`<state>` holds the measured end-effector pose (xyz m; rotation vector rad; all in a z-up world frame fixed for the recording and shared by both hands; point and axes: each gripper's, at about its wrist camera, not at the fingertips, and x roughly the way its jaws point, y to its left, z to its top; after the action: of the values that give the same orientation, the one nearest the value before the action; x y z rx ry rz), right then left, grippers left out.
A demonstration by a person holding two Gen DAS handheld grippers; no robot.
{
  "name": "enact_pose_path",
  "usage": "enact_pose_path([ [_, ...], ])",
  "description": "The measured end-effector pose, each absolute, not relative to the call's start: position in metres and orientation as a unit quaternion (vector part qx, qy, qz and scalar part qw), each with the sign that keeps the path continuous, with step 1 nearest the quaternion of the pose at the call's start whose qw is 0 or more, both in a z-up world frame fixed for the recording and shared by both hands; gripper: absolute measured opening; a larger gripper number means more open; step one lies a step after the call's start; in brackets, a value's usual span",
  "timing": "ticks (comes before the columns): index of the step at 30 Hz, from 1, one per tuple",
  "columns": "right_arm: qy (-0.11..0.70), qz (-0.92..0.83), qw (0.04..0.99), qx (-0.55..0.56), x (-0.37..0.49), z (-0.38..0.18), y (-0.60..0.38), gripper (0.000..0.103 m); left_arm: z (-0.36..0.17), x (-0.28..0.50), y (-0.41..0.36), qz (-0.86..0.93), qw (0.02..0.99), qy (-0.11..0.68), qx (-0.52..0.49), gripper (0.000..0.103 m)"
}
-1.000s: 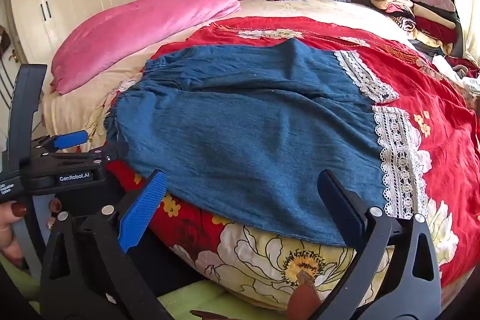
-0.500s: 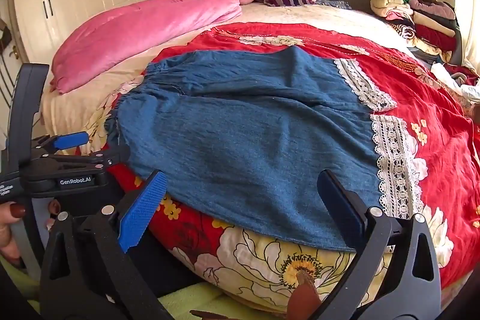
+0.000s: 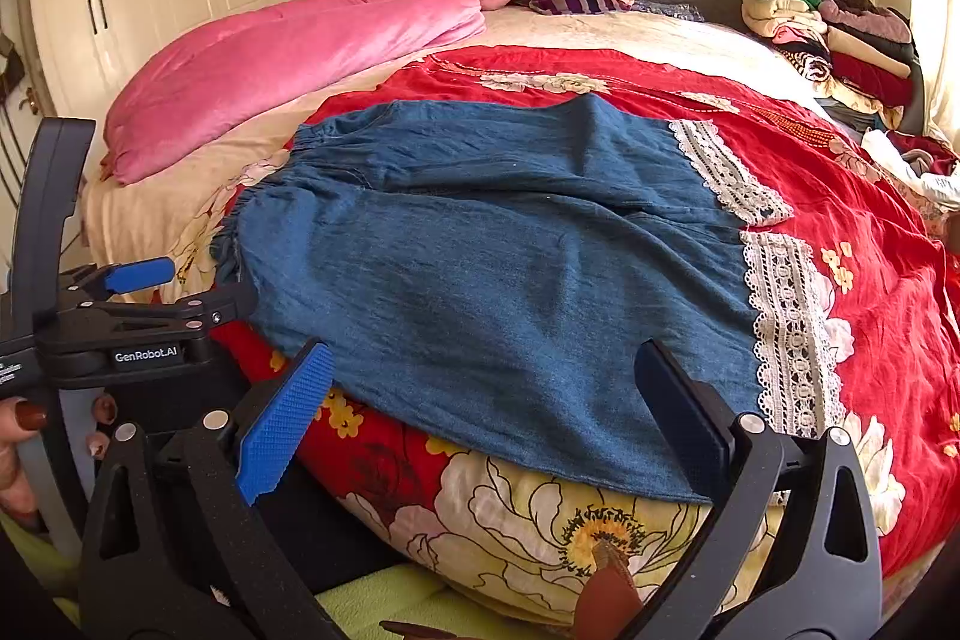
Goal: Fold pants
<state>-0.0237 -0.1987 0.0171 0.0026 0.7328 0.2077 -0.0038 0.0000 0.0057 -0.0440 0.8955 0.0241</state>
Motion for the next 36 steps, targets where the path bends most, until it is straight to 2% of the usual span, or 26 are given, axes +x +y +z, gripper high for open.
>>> enact_pose_path([
  [36, 0.356, 0.094, 0.930, -0.004, -0.0227, 0.0131, -0.1998, 0.095, 0.0095, -0.0067, -0.0035, 0.008, 0.904, 0.427, -0.019, 0.099],
])
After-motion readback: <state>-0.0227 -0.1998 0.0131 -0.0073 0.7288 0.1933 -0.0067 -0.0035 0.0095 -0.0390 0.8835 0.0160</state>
